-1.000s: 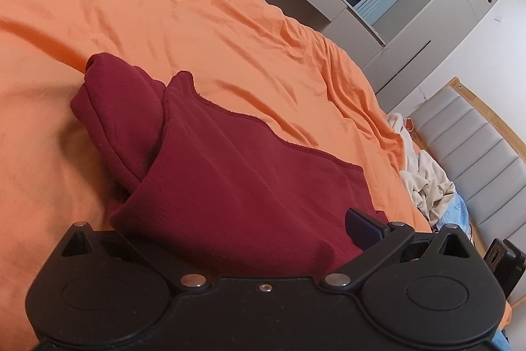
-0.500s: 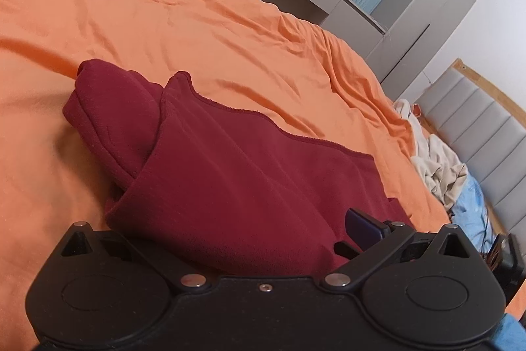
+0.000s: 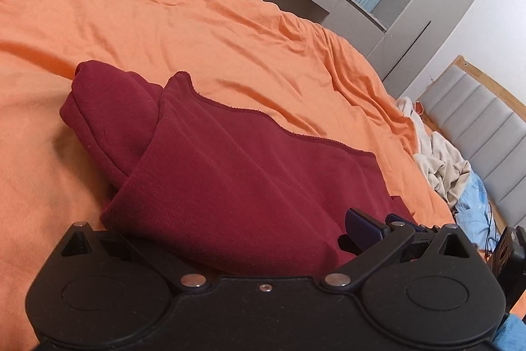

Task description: Fold small clothes

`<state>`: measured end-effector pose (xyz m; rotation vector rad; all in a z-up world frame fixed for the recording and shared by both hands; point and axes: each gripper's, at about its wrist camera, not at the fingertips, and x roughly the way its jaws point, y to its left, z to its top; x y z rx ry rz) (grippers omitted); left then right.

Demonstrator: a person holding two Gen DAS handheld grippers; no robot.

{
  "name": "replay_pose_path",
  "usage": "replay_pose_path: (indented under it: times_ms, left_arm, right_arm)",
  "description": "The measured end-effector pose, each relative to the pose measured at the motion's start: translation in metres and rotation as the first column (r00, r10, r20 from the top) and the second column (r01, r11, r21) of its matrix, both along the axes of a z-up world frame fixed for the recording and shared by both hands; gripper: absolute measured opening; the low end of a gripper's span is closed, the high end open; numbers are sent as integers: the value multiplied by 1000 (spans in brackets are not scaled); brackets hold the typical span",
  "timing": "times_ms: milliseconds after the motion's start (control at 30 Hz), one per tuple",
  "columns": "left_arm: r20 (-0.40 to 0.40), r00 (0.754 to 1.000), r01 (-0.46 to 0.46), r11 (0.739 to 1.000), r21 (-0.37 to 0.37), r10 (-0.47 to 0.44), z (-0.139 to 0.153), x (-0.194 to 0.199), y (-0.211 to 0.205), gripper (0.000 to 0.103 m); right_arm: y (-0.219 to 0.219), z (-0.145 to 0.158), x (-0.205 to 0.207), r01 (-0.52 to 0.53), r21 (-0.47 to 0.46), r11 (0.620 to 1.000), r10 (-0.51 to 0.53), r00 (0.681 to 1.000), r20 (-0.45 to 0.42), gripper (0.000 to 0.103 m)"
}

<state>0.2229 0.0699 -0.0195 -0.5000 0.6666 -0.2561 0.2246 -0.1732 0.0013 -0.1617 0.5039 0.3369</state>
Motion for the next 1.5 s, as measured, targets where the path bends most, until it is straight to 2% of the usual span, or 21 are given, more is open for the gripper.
replay_pose_path:
  times_ms: [100,233,333,600,767,867,1000,1067,1133,1167,1267,1367,1433,1500]
  left_arm:
    - [0,1000,1,1000,14,-1,1,0,-2,102]
    - [0,1000,-3,999,33,3,1,1,-5,102]
    - [2,1000,-4,999,43,4,1,1,-6,102]
    - [26,999,-47,999,-22,48,-1,1,3,102]
    - [39,988,-154,987,46,152,-1,16,-7,100]
    - [36,976,-216,972,90,214,2,19,-11,90]
    - [52,958,-286,955,80,283,2,18,-5,74]
    - [51,947,-321,945,65,318,1,18,1,54]
    - [38,933,-360,931,55,358,2,19,6,37]
    - [33,927,-376,926,44,374,2,20,8,32]
    - [43,921,-390,920,35,388,7,24,7,29]
    - [84,924,-378,924,52,373,14,24,-2,27]
    - [121,931,-354,932,80,343,20,26,-10,19]
    - [163,942,-314,941,122,293,27,30,-20,18]
  right_arm:
    - [8,-2,-3,2,-46,999,-1,1000,23,103]
    - [31,-9,-20,33,-191,981,-5,990,142,103]
    - [42,-14,-29,56,-250,967,-5,980,199,103]
    - [40,-16,-27,49,-226,973,-6,982,187,103]
    - [39,-16,-25,49,-224,973,-6,982,187,103]
    - [38,-16,-25,47,-217,975,-7,983,183,103]
    - [36,-17,-23,41,-198,979,-7,985,172,103]
    - [34,-17,-22,38,-188,981,-7,986,164,103]
    - [33,-16,-22,37,-182,983,-7,987,160,103]
    - [32,-16,-22,36,-180,983,-7,987,158,103]
    - [28,-11,-21,25,-166,986,-2,991,136,103]
    - [16,-5,-16,2,-113,994,6,998,66,103]
    - [6,2,-12,-6,-73,997,6,1000,4,103]
    - [-7,9,-9,-7,-35,999,5,999,-49,103]
